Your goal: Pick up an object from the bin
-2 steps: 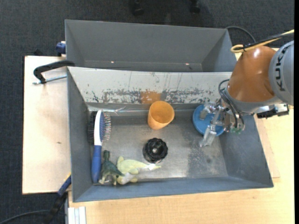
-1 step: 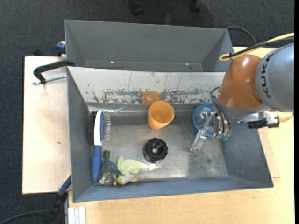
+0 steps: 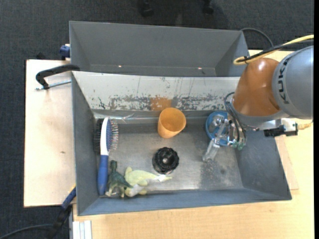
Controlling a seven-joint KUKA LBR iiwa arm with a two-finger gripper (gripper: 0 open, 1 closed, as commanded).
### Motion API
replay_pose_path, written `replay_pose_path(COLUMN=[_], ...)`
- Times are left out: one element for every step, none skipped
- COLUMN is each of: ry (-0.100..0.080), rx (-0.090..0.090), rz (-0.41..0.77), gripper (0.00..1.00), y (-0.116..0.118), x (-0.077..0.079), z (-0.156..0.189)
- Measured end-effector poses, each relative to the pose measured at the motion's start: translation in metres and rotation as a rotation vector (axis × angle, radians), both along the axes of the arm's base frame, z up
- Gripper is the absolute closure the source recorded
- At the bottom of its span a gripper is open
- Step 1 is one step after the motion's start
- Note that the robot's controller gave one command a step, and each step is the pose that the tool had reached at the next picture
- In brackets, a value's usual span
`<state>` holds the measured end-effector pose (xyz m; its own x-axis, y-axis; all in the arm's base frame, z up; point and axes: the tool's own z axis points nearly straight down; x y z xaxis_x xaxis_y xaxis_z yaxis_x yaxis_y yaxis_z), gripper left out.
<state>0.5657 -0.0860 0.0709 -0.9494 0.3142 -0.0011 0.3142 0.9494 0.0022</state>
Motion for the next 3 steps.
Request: replay_pose_path(ry=[0.0, -0.011, -0.007], rx=[0.0, -0.002, -0.001], rz=[0.0, 0.001, 0.002], gripper=[1.0, 1.0, 1.0], y=[0.0, 0.0, 0.001], x=[0.0, 0.003, 0.005], z=[0.0, 0.064, 0.074])
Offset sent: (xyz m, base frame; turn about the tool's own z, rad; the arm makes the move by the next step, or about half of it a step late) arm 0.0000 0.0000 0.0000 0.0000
